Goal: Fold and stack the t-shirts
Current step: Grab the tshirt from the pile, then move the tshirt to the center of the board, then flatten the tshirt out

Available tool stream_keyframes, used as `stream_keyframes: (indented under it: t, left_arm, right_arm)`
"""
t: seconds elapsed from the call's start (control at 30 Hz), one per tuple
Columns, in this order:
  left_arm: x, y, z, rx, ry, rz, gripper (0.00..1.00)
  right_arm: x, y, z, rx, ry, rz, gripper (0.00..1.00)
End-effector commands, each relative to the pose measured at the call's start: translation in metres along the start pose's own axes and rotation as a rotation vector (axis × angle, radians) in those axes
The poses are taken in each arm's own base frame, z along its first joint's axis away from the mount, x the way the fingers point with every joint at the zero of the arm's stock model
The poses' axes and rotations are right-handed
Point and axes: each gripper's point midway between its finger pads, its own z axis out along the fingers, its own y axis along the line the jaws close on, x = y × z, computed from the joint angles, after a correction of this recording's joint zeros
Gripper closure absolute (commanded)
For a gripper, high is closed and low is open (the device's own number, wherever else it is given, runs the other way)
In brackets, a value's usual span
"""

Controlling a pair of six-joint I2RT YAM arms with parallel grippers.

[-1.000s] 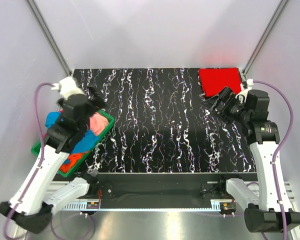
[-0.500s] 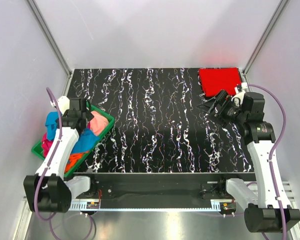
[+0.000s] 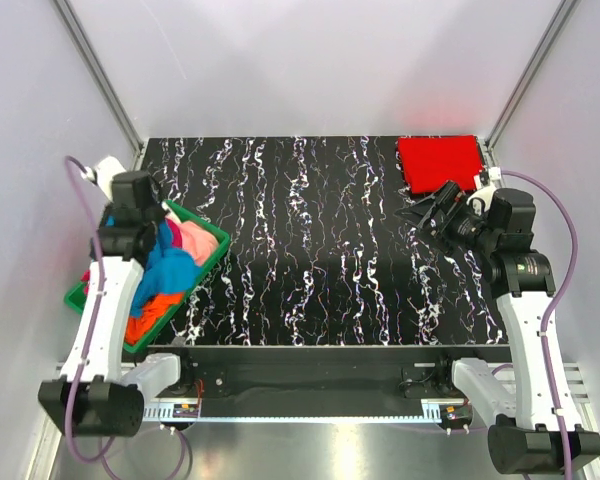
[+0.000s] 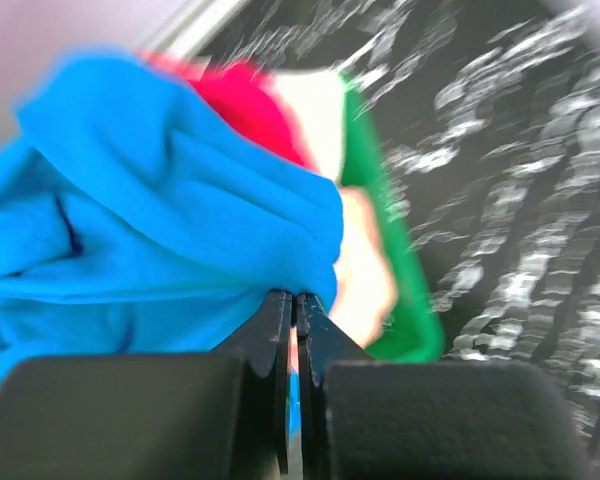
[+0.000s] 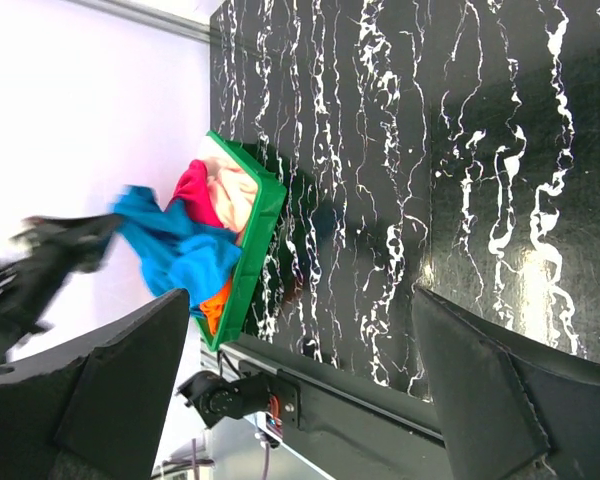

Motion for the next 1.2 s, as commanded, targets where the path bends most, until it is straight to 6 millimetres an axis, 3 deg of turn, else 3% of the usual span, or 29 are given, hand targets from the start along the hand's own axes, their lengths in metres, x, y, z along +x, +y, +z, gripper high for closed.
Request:
stream_keyframes:
  t: [0.0,0.03,0.13,0.17,0.23,0.27,0.3,0.37,0.4,0.5,0.53,0.57,0.6,0.63,0.7,0.73,0.83,0.97,1.03,1.1,1.17]
  left_arm:
    - [-0.114,-0.07,-0.081,0.395,-0.291,-0.096,1.0]
    - [-0.136,-0.083,-0.106,0.486,-0.343,-0.124,1.0]
    - [-0.17,-0.132,-0.162,0.798,-0.376,-0.184,1.0]
    - [-0.193,-0.144,-0.197,0.906,-0.418,-0.202,1.0]
    - [-0.22,-0.173,-0.252,1.128,-0.428,-0.218,1.0]
    - [-0.224,-0.186,-0.283,1.259,-0.435,-0.197,1.0]
    - [-0.228,-0.198,-0.293,1.325,-0.402,-0.225,1.0]
    - [-0.233,-0.209,-0.34,1.517,-0.415,-0.22,1.0]
    - [-0.229,-0.217,-0.345,1.573,-0.371,-0.24,1.0]
    - [-0.19,-0.237,-0.332,1.643,-0.23,-0.203,1.0]
    - [-0.158,-0.245,-0.299,1.599,-0.136,-0.189,0.91]
    - [-0.13,-0.251,-0.286,1.59,-0.064,-0.162,0.76]
    - [-0.107,-0.251,-0.272,1.57,-0.027,-0.122,0.49]
    - [-0.056,-0.252,-0.232,1.496,0.101,-0.096,0.47]
    - [0.003,-0.243,-0.195,1.399,0.242,-0.039,0.42]
    - [0.046,-0.231,-0.168,1.329,0.339,-0.018,0.38]
    - [0.115,-0.192,-0.124,1.134,0.45,0.054,0.37]
    - [0.162,-0.159,-0.098,0.943,0.502,0.197,0.35]
    - [0.176,-0.157,-0.092,0.918,0.538,0.241,0.34]
    - [0.193,-0.157,-0.088,0.891,0.588,0.277,0.33]
    - [0.208,-0.16,-0.089,0.881,0.612,0.319,0.31]
  right_arm:
    - [-0.012,0.002,-0.001,0.002,-0.07,0.007,0.0]
    - [-0.012,0.001,0.0,0.007,-0.072,0.012,0.0]
    - [-0.015,0.003,0.0,0.007,-0.075,0.03,0.0]
    - [-0.015,0.005,-0.001,0.004,-0.076,0.033,0.0]
    - [-0.018,0.007,-0.002,0.004,-0.09,0.04,0.0]
    - [-0.019,0.007,-0.003,0.005,-0.096,0.045,0.0]
    - [-0.02,0.009,-0.005,0.002,-0.102,0.044,0.0]
    - [-0.021,0.01,-0.006,0.005,-0.116,0.046,0.0]
    - [-0.022,0.01,-0.007,0.005,-0.12,0.05,0.0]
    - [-0.019,0.005,-0.006,0.018,-0.12,0.064,0.0]
    - [-0.018,0.002,-0.005,0.025,-0.118,0.065,0.0]
    - [-0.017,0.0,-0.004,0.031,-0.117,0.07,0.0]
    - [-0.013,-0.007,-0.001,0.048,-0.105,0.082,0.0]
    - [-0.011,-0.012,0.001,0.058,-0.097,0.085,0.01]
    - [-0.004,-0.025,0.008,0.092,-0.071,0.112,0.0]
    - [-0.003,-0.031,0.011,0.108,-0.067,0.122,0.0]
    - [0.003,-0.05,0.022,0.159,-0.036,0.152,0.0]
    - [0.003,-0.077,0.042,0.248,-0.006,0.185,0.0]
    - [0.002,-0.082,0.054,0.243,0.007,0.193,0.06]
    - [0.008,-0.1,0.067,0.292,0.044,0.234,0.09]
    - [0.023,-0.114,0.082,0.351,0.098,0.222,0.11]
